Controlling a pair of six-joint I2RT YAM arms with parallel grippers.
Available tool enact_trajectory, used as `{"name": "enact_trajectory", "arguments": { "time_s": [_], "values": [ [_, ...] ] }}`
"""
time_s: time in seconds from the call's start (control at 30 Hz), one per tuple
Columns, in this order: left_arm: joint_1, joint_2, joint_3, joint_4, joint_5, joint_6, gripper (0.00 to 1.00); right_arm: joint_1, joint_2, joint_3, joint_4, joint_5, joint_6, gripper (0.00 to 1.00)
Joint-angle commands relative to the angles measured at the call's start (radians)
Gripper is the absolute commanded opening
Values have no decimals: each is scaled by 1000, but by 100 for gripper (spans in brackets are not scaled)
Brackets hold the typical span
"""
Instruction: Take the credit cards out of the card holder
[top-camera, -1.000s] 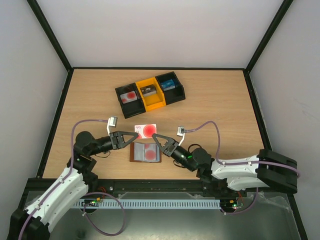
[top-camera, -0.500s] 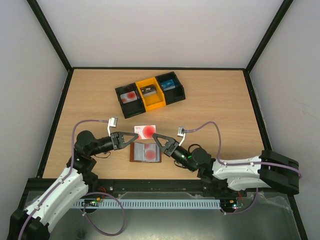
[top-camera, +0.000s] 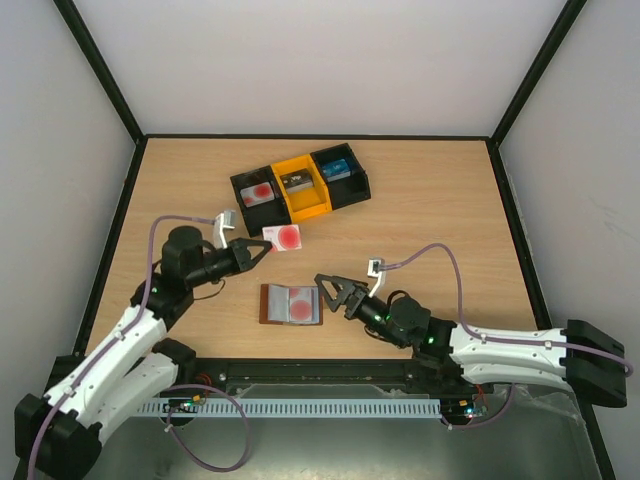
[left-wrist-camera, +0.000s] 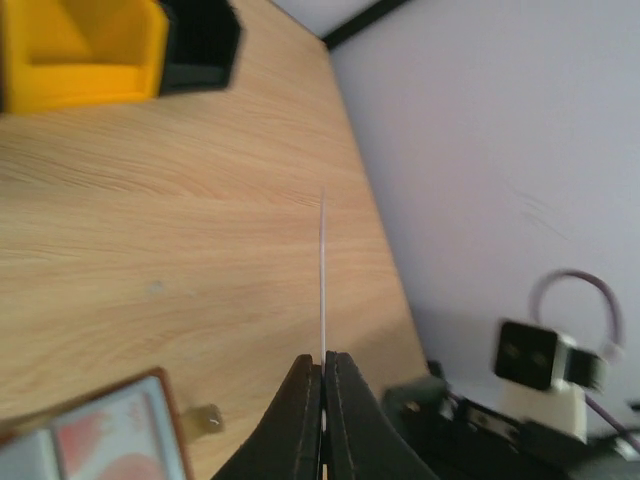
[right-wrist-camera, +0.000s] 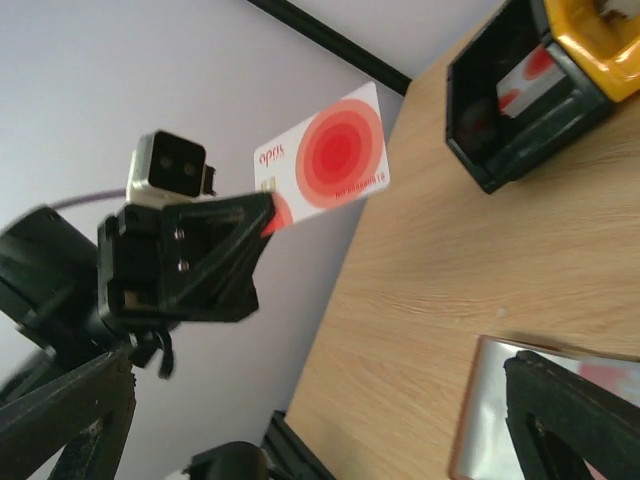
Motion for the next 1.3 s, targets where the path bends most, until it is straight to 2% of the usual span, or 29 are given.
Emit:
{"name": "enact_trajectory", "arguments": {
  "time_s": [0.0, 0.27, 0.53, 0.73, 0.9, 1.27],
  "values": [
    [24, 106, 116, -170, -199, 139, 3, 4, -74, 26, -225, 64, -46, 98],
    [112, 383, 307, -190, -347, 169, 3, 4, -175, 26, -323, 88, -60, 98],
    [191, 669, 454, -159, -402, 185, 3, 3, -238, 51, -401, 88, -83, 98],
    [227, 836, 529, -78, -371, 166, 3, 3, -295, 42, -446, 112, -83, 98],
    [249, 949, 625, -94, -359, 185, 3, 5, -347, 33, -471, 157, -97, 98],
    [262, 1072, 705, -99, -330, 193, 3, 3, -343, 43, -453, 184, -124, 98]
  ]
}}
